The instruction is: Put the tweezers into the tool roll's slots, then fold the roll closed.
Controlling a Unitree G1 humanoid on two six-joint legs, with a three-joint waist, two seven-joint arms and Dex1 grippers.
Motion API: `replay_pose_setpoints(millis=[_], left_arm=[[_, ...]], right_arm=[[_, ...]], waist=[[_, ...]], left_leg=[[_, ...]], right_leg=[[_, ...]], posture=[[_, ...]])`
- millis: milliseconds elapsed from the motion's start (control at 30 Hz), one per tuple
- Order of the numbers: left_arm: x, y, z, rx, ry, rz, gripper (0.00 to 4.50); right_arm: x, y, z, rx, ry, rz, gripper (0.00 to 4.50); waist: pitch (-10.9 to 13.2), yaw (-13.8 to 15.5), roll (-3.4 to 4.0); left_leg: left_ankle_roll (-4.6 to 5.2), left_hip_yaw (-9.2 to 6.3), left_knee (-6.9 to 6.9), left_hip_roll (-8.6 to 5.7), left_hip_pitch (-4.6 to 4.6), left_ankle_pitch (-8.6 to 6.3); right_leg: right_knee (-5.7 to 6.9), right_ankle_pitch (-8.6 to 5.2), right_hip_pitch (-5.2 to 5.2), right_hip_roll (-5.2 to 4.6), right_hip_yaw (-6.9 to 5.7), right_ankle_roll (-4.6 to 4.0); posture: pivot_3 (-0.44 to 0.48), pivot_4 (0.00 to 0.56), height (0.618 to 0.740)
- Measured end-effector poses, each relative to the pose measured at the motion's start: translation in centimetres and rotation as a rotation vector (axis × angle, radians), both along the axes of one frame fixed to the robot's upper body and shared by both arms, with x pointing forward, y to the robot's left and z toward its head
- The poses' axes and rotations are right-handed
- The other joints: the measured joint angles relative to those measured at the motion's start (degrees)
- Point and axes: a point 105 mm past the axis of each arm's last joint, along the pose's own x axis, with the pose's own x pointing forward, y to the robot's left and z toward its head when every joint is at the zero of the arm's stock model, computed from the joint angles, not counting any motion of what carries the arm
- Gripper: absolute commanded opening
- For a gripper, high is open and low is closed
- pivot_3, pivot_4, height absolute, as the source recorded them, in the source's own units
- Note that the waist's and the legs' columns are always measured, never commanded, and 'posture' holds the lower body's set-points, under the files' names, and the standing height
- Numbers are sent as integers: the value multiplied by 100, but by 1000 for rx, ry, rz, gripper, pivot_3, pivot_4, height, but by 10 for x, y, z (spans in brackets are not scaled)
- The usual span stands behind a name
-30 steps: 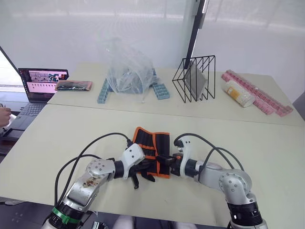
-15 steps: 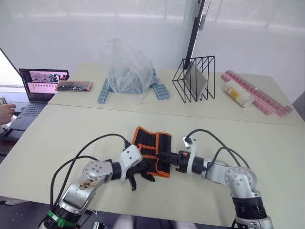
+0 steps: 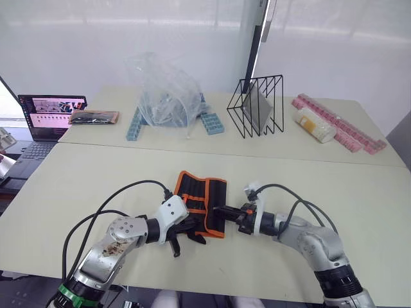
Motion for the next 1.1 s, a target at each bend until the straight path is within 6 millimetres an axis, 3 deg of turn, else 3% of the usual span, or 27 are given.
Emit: replay_pose_setpoints(millis=[233,467,633,767,1100], left_arm=[[0,22,11,-46,57,102,0],[-1,51,56,-301,110,258,0],[-1,83,55,-400,182,430,1563],[-2,82,46,-434,239,462,2836],[-5,58,19,-459,352,484,2836]], right_arm=[[-2,6,-6,-98,-195,68,17],[2,10,-7,-151,-278,100,17],[4,9,-8,-164,-296,106,0],[5,8,-9,-174,-294,112,0],[5,8,-9,-178,-299,120,0]], waist=[[5,-17,-2],[8,-17,-7],[10,-6,-11],[13,-6,-19],[14,-1,-19]], left_leg=[[-2,-2,0,5,-3,2],[-4,-19,0,10,3,4],[-8,-17,0,5,24,9],[-13,-15,0,5,70,11],[-13,-17,-1,3,75,11]], right_leg=[[7,1,-14,2,0,1],[8,16,-11,-1,0,-18],[10,20,7,0,-1,-23],[0,23,61,-2,-2,-22],[-2,22,68,-3,0,-22]], posture=[[0,150,720],[0,150,720],[0,150,720],[0,150,720],[0,150,720]])
